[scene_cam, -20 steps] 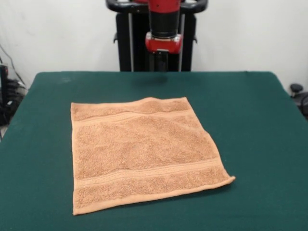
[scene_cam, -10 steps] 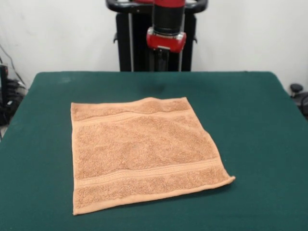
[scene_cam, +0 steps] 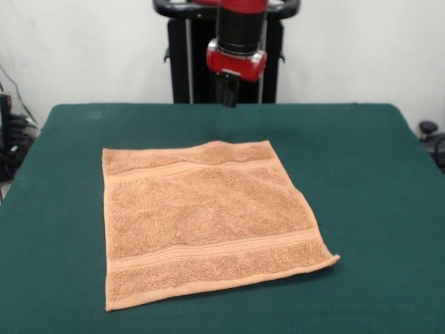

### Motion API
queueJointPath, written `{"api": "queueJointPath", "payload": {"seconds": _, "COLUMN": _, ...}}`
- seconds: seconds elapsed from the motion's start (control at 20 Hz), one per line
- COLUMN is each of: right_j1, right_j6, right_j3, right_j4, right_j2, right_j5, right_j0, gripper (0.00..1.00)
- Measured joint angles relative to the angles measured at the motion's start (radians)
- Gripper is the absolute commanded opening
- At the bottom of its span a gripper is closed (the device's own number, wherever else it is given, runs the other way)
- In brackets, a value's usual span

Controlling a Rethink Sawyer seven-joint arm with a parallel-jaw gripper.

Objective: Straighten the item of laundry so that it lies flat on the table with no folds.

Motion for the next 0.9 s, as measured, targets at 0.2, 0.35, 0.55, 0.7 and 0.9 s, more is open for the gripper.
{"api": "queueJointPath", "payload": {"seconds": 0.2, "right_j1": 0.003, "right_j6": 0.0, "right_j3": -0.042, "right_j4": 0.013, "right_j2": 0.009, "right_j5": 0.007, "right_j0": 0.006, "gripper": 0.0}}
{"api": "queueJointPath", "payload": {"seconds": 0.35, "right_j1": 0.018, "right_j6": 0.0, "right_j3": -0.087, "right_j4": 0.026, "right_j2": 0.013, "right_j5": 0.007, "right_j0": 0.028, "gripper": 0.0}}
{"api": "queueJointPath", "payload": {"seconds": 0.55, "right_j1": 0.052, "right_j6": 0.0, "right_j3": -0.14, "right_j4": 0.041, "right_j2": 0.015, "right_j5": 0.007, "right_j0": 0.058, "gripper": 0.0}}
{"api": "queueJointPath", "payload": {"seconds": 0.7, "right_j1": 0.081, "right_j6": 0.0, "right_j3": -0.174, "right_j4": 0.047, "right_j2": 0.018, "right_j5": 0.007, "right_j0": 0.069, "gripper": 0.0}}
{"api": "queueJointPath", "payload": {"seconds": 0.9, "right_j1": 0.101, "right_j6": 0.0, "right_j3": -0.196, "right_j4": 0.051, "right_j2": 0.018, "right_j5": 0.007, "right_j0": 0.072, "gripper": 0.0}}
